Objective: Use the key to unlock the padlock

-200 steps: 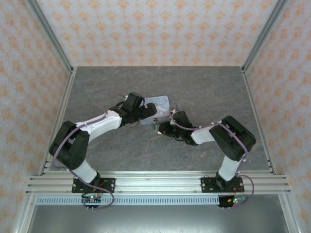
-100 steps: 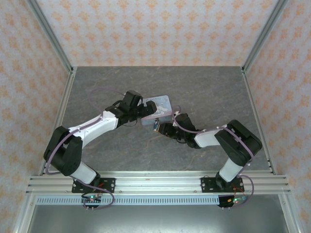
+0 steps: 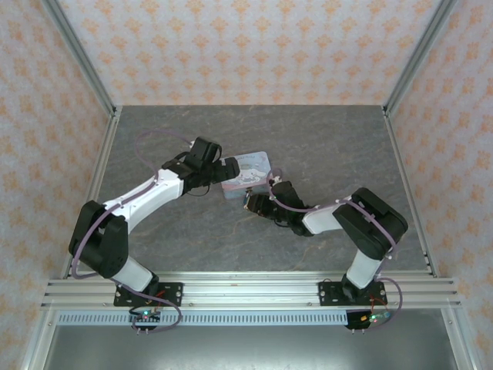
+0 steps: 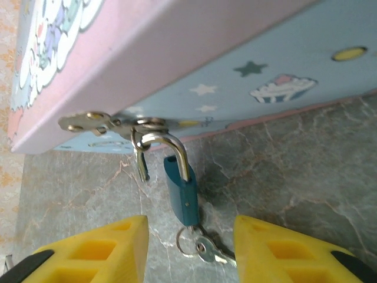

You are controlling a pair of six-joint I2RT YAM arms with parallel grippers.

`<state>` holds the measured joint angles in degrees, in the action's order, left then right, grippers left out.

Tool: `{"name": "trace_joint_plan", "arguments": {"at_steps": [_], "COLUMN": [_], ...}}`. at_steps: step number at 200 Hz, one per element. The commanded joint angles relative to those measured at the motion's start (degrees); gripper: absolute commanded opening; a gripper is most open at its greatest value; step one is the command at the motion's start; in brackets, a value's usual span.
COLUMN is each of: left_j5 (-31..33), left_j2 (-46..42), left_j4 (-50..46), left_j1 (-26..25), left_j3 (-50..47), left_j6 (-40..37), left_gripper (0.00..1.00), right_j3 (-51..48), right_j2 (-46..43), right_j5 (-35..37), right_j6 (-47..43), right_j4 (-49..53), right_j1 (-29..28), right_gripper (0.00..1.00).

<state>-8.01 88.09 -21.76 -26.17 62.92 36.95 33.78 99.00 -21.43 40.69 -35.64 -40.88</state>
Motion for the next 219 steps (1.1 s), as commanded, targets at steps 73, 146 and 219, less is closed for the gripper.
{"name": "trace_joint_plan", "arguments": {"at_steps": [73, 146, 219], "left_j5": [-0.55, -3.58, -4.98], "left_j2": [6.93, 8.56, 8.72], "left_j4": [1.73, 5.84, 7.26], "left_j1": [1.0, 0.95, 0.95], "left_j3": [-2.55, -5.01, -5.94], "left_j6": [-2.64, -0.26, 0.47], "left_gripper": [0.96, 0.95, 0.94], "right_j3": [1.25, 2.38, 3.14], "right_j2": [4.55, 5.48, 6.91], "right_j5": [2.45, 1.76, 2.3], "right_j6": [0.77, 0.05, 0.53], "right_j4": [-3.96, -3.34, -3.54], "right_j1": [-0.95, -1.47, -1.92], "right_gripper": [0.38, 0.37, 0.35]}}
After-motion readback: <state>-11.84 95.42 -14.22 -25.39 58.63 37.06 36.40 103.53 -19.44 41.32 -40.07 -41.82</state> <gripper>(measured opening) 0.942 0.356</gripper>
